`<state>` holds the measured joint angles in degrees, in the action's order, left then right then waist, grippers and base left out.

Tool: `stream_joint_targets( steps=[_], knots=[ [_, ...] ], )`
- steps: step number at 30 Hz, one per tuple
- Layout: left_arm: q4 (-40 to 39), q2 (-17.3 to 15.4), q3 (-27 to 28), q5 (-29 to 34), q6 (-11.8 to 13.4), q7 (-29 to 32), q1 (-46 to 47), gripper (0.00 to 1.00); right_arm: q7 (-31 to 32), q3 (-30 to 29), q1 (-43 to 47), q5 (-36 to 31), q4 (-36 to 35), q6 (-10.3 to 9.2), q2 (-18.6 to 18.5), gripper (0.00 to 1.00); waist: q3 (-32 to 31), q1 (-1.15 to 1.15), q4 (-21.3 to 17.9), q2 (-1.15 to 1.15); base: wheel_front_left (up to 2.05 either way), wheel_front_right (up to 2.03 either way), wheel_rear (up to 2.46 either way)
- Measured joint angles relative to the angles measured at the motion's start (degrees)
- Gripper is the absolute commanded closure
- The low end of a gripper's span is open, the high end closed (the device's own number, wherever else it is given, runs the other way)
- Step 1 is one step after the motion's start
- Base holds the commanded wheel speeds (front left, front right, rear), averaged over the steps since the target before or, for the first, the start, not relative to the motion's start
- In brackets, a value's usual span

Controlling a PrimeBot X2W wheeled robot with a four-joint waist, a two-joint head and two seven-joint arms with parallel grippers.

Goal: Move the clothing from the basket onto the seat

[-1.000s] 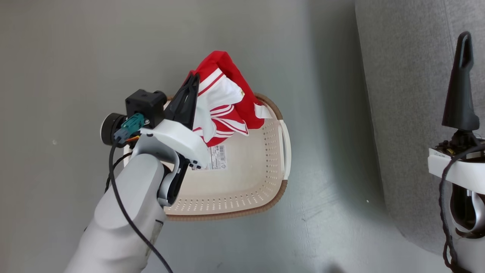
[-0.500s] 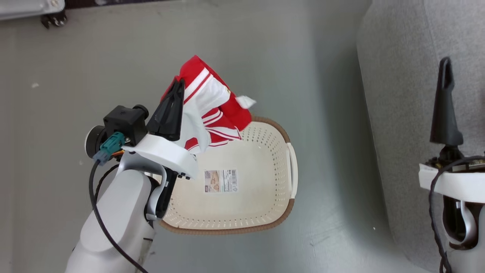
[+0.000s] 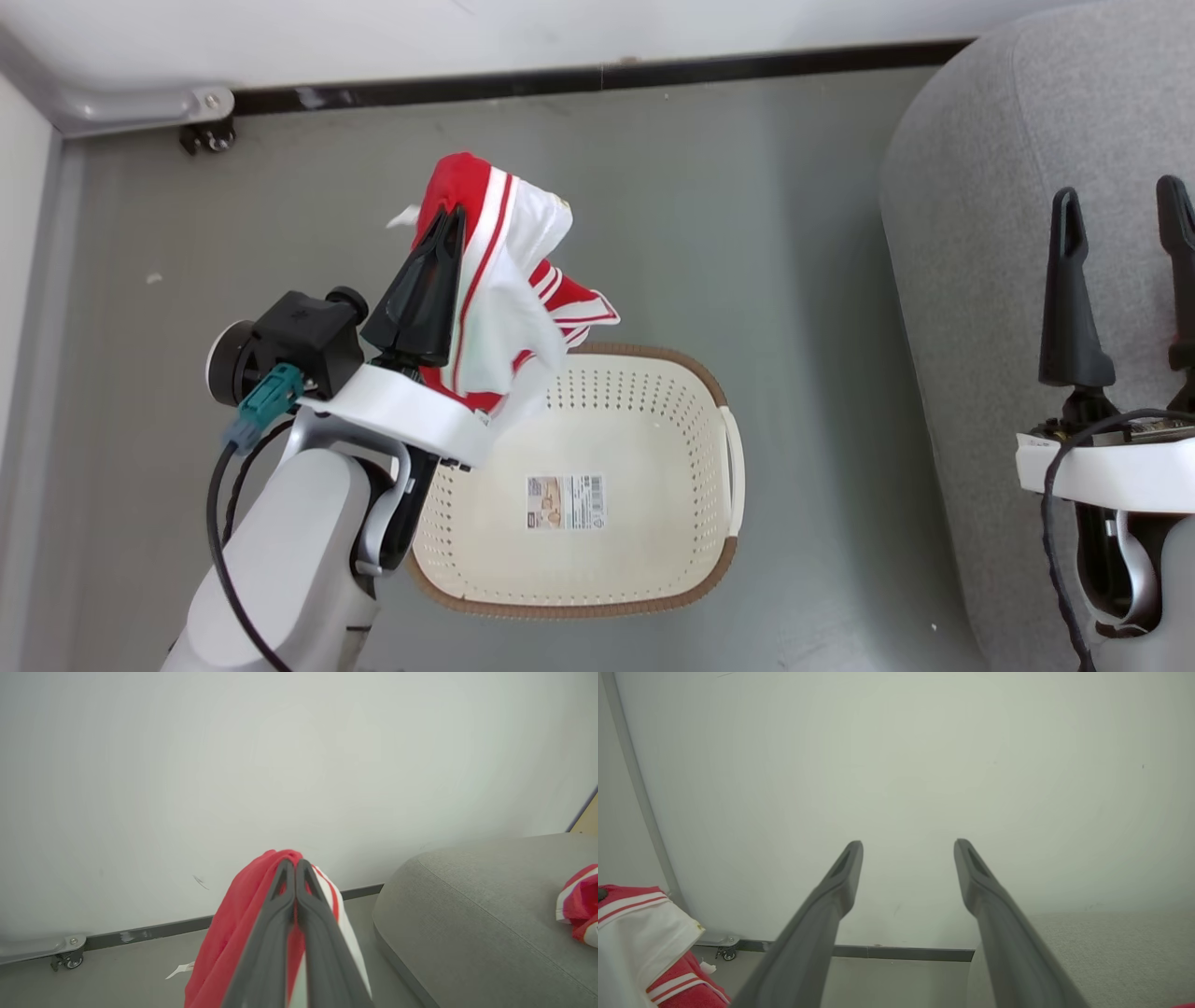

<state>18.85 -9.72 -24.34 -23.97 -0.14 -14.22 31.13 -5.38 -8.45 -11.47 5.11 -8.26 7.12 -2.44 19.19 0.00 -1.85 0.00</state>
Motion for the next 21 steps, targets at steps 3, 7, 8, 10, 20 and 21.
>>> stream_joint_targets(
  steps=[3,7,8,10,20,21],
  knots=[
    [-1.4,-0.6,-0.2,0.0,-0.1,0.0,-0.9,1.0,0.0,0.1,1.0,0.3,0.6,0.0,0.0,0.0,-1.4,0.0,0.3,0.0,0.0,0.0,0.0],
    [-3.3,-1.0,-0.4,0.0,-0.1,0.0,-1.9,1.0,0.5,0.3,2.4,0.5,1.1,0.0,0.0,0.0,-3.2,0.0,0.6,0.0,0.0,0.0,0.0],
    [-3.8,-1.2,-0.4,0.0,-0.1,0.0,-2.1,1.0,0.5,0.3,2.4,0.5,1.1,0.0,0.0,0.0,-3.7,0.0,0.7,0.0,0.0,0.0,0.0],
    [-4.3,-1.3,-0.4,-0.1,-0.1,0.1,-2.2,1.0,0.5,0.4,2.4,0.5,1.1,0.0,0.0,0.0,-4.1,0.0,0.8,0.0,0.0,0.0,0.0],
    [-9.0,-2.8,-0.3,-0.8,-0.1,2.4,-4.1,1.0,1.0,1.3,4.6,1.1,1.5,0.0,0.0,0.0,-8.2,0.0,1.6,0.0,0.0,0.0,0.0],
    [-9.5,-2.9,-0.3,-1.0,-0.2,2.9,-4.1,1.0,1.1,1.4,4.7,1.1,1.6,0.0,0.0,0.0,-8.5,0.0,1.7,0.0,0.0,0.0,0.0]
  ],
)
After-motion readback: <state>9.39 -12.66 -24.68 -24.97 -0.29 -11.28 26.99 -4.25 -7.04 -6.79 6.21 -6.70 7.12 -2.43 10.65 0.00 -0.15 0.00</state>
